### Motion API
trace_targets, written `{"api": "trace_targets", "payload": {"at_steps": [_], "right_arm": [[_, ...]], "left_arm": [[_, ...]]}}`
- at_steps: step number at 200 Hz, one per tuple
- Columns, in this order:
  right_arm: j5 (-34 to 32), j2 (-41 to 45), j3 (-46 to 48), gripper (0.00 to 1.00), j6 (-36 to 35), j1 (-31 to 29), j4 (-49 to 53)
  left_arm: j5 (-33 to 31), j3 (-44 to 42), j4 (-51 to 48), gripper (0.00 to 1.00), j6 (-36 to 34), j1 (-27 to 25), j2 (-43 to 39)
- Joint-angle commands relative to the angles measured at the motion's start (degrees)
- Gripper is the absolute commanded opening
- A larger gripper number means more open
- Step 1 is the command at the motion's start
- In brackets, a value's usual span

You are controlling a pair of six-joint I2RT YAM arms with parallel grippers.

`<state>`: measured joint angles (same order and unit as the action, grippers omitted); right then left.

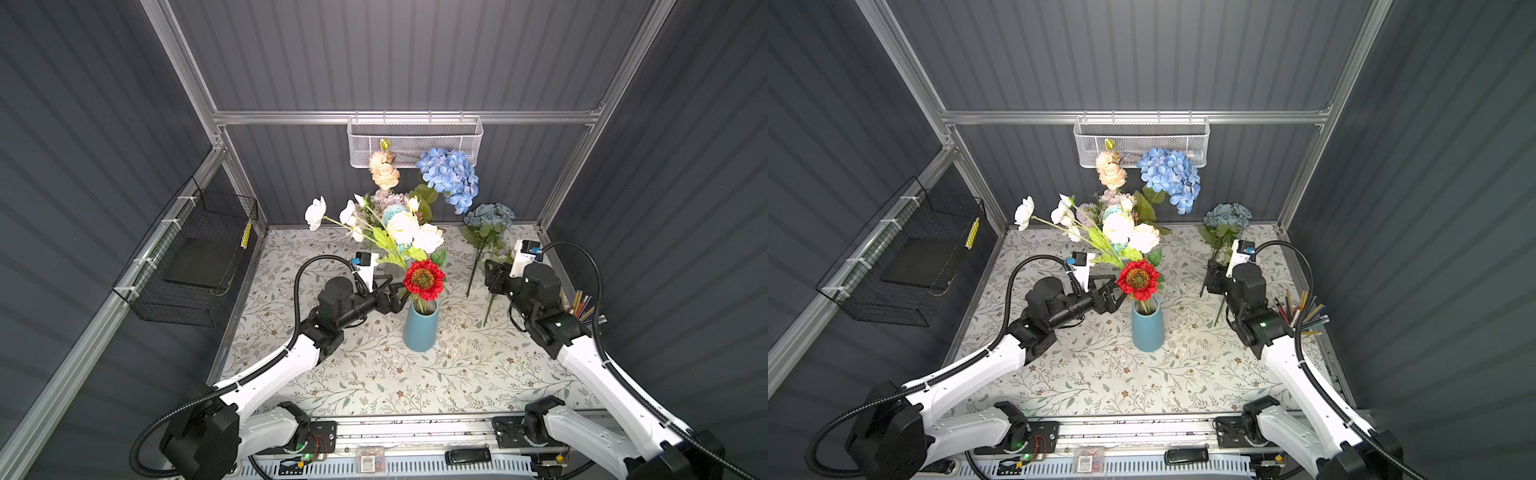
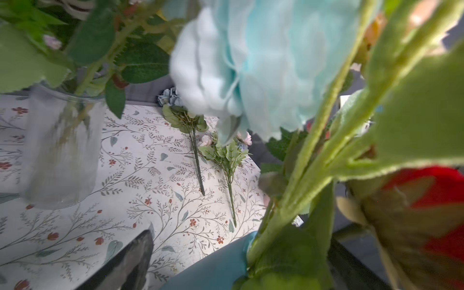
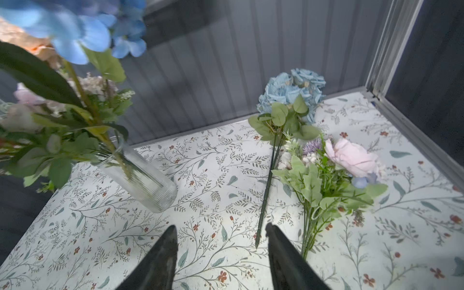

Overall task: Arrange the flowers into the vase
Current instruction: 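Open the right gripper and move it back to the remaining stems, then close the right gripper on the pink bouquet stem while the left tilts the vase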

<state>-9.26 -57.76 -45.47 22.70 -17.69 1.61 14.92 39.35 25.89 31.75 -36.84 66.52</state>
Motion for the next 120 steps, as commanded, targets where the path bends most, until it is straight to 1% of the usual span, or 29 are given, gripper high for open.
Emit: {"api": "trace_targets", "payload": {"at_steps": [1,37,64,83,101,120], "right_arm": [[5.27,-5.25,-3.34,0.57,5.29,1.54,3.76],[7.39,-18.52,-10.46,0.54,5.29,1.94,8.59],[6.21,-25.76,-14.79,0.53,5.66,2.53,12.81],[5.55,-28.22,-15.93,0.52,6.24,3.02,14.80],[1.15,-28.55,-16.19,0.51,6.67,3.10,19.24],[-1.68,-26.99,-13.35,0.51,7.41,3.43,22.37]], "left_arm": [[-5.47,-1.75,-3.08,0.99,-1.28,-0.43,-3.80],[-7.47,-2.78,-6.17,0.99,-2.84,-0.34,-6.78],[-8.37,-3.49,-7.09,0.99,-3.63,-0.34,-7.93],[-9.39,-3.54,-9.06,0.99,-4.51,-0.32,-9.00],[-10.75,-4.21,-10.61,0.99,-5.58,-0.34,-10.21],[-11.69,-4.77,-12.31,0.99,-6.67,-0.34,-11.05]]}}
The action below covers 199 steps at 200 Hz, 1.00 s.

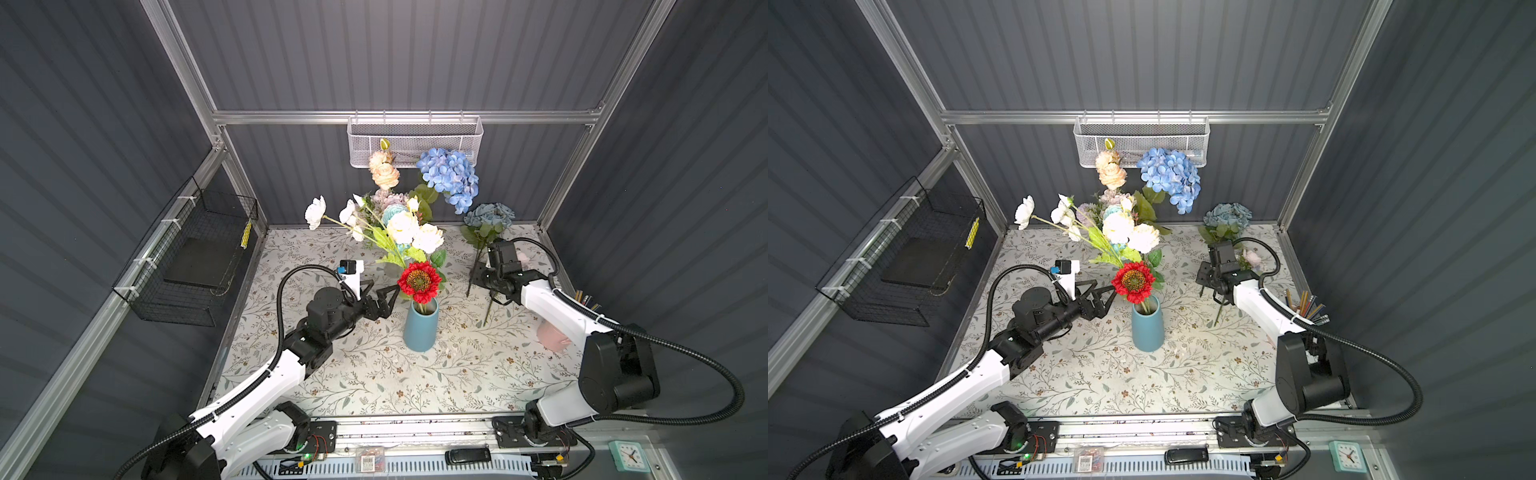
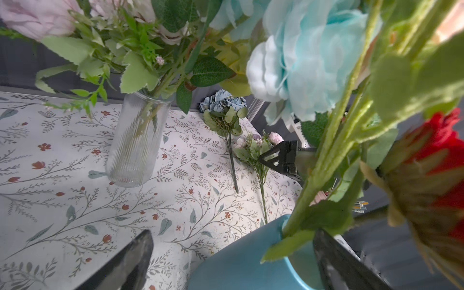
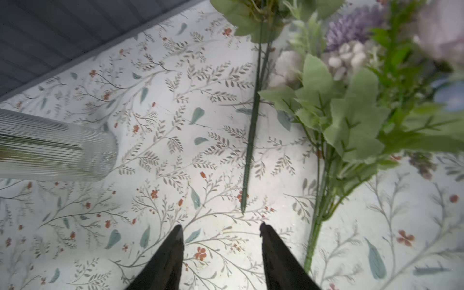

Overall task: Arrange the flowers into the vase
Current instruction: 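Close the right gripper on the pink bouquet stem while the left tilts the vase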

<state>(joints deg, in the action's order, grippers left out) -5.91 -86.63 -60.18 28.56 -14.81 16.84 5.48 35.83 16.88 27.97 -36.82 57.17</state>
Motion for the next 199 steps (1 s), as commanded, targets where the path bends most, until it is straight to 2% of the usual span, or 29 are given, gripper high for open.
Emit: {"api": "trace_targets", "payload": {"at_steps": [1,37,71,110,145,199], "right_arm": [[-5.14,2.02,1.59,0.51,1.61,0.56,7.23],[-5.56,5.86,8.86,0.57,3.31,3.07,8.50],[0.52,5.11,12.80,0.60,4.23,7.05,3.21],[4.91,-1.27,8.97,0.60,2.82,8.72,-1.01],[4.18,-7.28,4.79,0.58,2.97,10.18,-2.15],[4.23,-11.59,3.33,0.52,5.17,11.45,-5.40]], "left_arm": [[-2.28,-1.31,-3.42,0.99,-2.95,-0.32,-1.75],[-5.34,-1.70,-8.92,0.99,-5.71,-0.35,-3.26],[-7.52,-1.63,-13.40,0.99,-7.51,-0.36,-4.75],[-6.19,-2.10,-15.08,0.99,-6.79,-0.36,-4.95],[-2.37,-4.85,-12.14,0.99,-5.65,-0.45,-8.24],[0.36,-2.88,-14.57,0.99,-6.81,-0.69,-8.53]]}}
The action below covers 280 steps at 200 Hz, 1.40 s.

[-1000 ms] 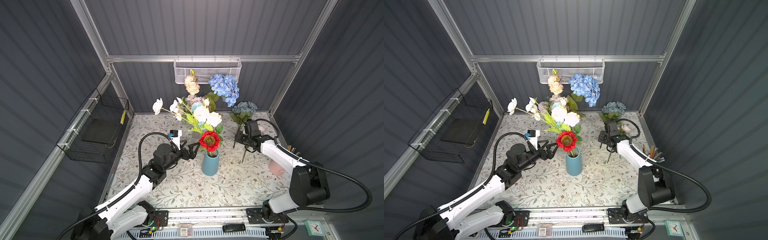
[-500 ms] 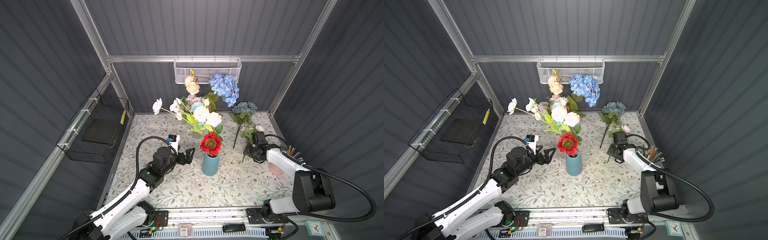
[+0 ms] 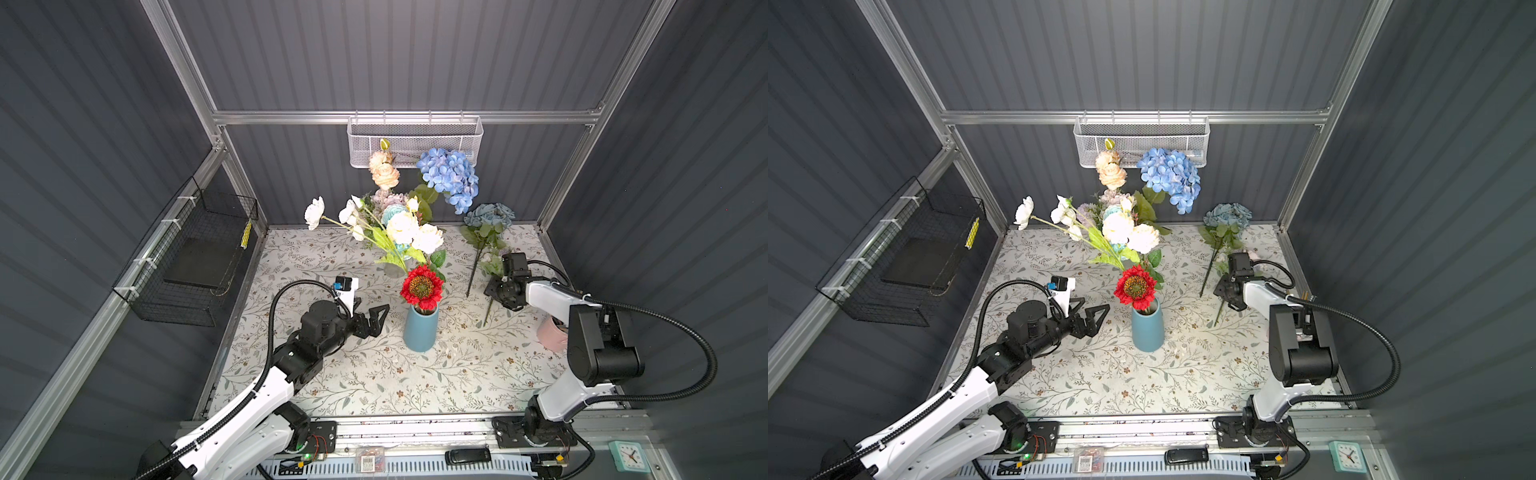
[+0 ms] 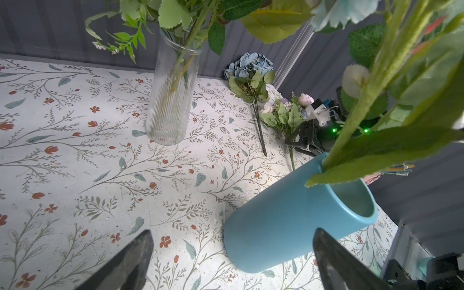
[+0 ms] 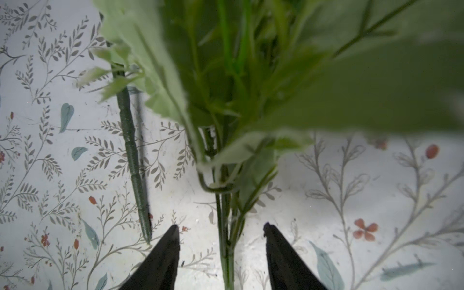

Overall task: Arrange the flowers into the vase
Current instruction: 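Close the right gripper on the pink bouquet stem while the left tilts the vase, then lift the pink and lilac bouquet up off the table with the right gripper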

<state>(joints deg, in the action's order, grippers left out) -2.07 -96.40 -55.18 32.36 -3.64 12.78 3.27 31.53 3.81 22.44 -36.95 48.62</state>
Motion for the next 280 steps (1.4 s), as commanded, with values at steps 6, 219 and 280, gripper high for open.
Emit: {"api": "trace_targets", "payload": {"at_steps": [6,219,280], "right_arm": [[0.51,-2.30,-1.86,0.50,1.62,0.23,-1.51],[9.15,26.34,5.95,0.00,-4.35,0.39,-2.47],[26.08,43.46,12.09,0.00,-0.39,-0.03,-14.70]], "left_arm": [[2.99,1.80,-1.61,0.99,-1.48,-0.66,0.15],[-1.65,10.71,14.11,0.99,-2.97,-11.42,12.55],[-4.94,12.41,21.93,0.99,-4.78,-11.36,16.80]]}}
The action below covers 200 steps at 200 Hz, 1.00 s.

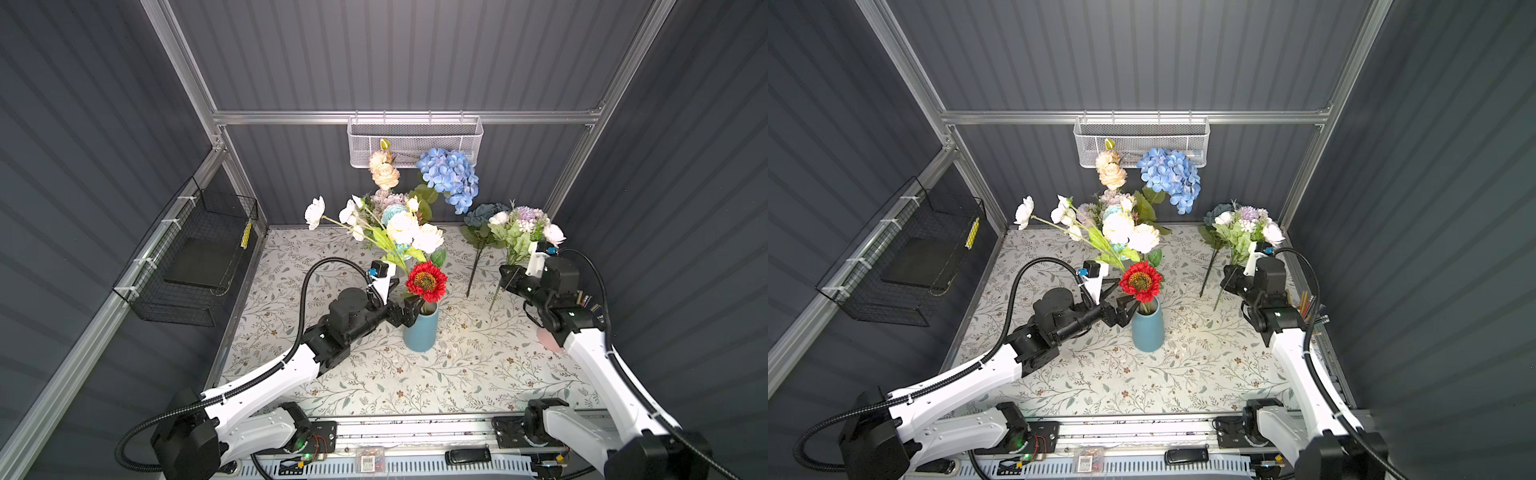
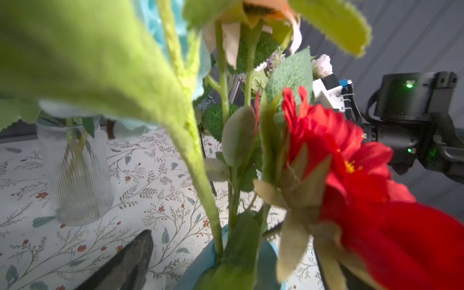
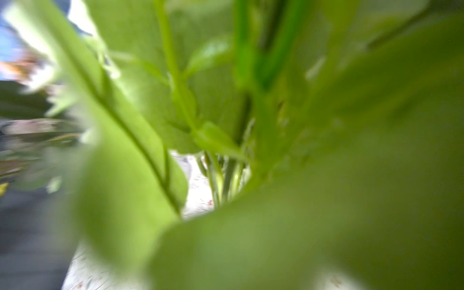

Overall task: Arrange the flowers into the vase
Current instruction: 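Lift the pink and lilac bouquet up off the table with the right gripper, then lower the pink bouquet stems into the teal vase with the right gripper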

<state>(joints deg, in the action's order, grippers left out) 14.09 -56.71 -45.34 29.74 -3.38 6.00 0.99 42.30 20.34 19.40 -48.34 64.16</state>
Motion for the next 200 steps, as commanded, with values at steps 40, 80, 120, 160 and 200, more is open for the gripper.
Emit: {"api": "trace_targets", "payload": {"at_steps": [40,80,120,160,200], "right_arm": [[15.88,7.11,6.73,0.00,8.48,-4.15,-21.66],[13.11,7.65,13.68,0.00,5.13,-13.13,-42.05],[11.78,4.61,14.93,0.00,2.98,-18.58,-52.43],[9.94,2.68,13.89,0.00,-0.41,-23.44,-58.20],[9.58,-1.53,12.96,0.00,-4.90,-27.35,-65.82]], "left_arm": [[-5.11,1.98,10.55,0.99,-1.88,0.31,4.07],[-5.86,2.69,11.13,0.99,-1.03,0.73,5.71],[-9.48,1.76,11.13,0.99,0.51,1.00,5.34],[-11.19,1.01,10.95,0.99,1.42,1.18,4.92],[-11.41,0.68,10.95,0.99,1.78,1.23,4.94]]}}
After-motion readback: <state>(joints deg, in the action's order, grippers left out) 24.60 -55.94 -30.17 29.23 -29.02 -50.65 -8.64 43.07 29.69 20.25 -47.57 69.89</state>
